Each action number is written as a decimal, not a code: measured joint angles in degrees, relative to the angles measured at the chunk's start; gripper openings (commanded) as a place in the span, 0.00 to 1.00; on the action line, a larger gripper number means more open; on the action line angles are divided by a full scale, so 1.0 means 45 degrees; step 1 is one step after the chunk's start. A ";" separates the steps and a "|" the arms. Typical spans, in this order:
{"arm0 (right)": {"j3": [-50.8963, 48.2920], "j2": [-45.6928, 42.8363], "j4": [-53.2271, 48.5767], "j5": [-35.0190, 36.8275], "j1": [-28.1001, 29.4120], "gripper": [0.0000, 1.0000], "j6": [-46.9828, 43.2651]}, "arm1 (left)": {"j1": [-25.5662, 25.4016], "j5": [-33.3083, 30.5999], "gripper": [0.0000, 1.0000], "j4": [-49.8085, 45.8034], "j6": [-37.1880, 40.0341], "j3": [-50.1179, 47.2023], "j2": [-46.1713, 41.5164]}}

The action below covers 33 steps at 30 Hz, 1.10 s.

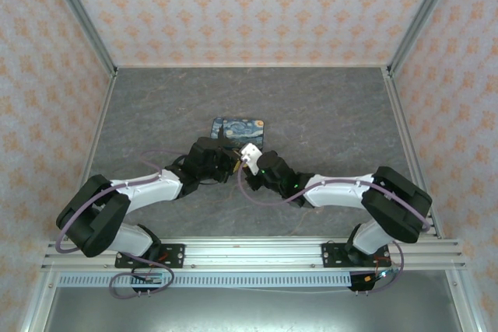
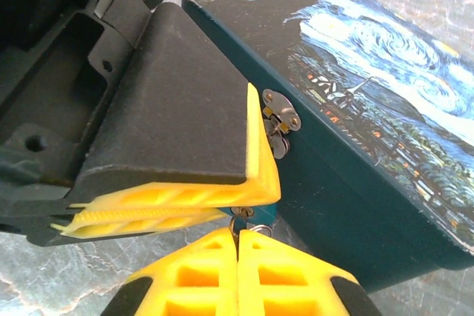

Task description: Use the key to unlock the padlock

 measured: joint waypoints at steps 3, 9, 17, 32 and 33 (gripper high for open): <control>0.0005 -0.0165 -0.0452 -0.0078 -0.0010 0.00 0.1020 | -0.0044 0.0049 0.32 0.0131 0.0243 0.0005 0.0175; 0.0005 -0.0194 -0.1001 -0.0189 -0.0194 0.00 0.3468 | -0.0044 0.0044 0.48 0.0136 0.0636 0.0005 0.0495; -0.0656 -0.0204 -0.0185 -0.0835 -0.0262 0.00 0.6475 | 0.0078 -0.0005 0.67 -0.0510 0.1341 0.0010 0.0238; -0.2463 0.1020 0.3968 -0.2628 -0.0447 0.00 1.3780 | 0.1588 -0.0427 0.83 -0.3983 0.4061 0.0447 -0.2943; -0.2482 0.1200 0.4245 -0.2725 -0.0447 0.00 1.4100 | 0.1739 -0.0437 0.84 -0.4221 0.4221 0.0447 -0.3084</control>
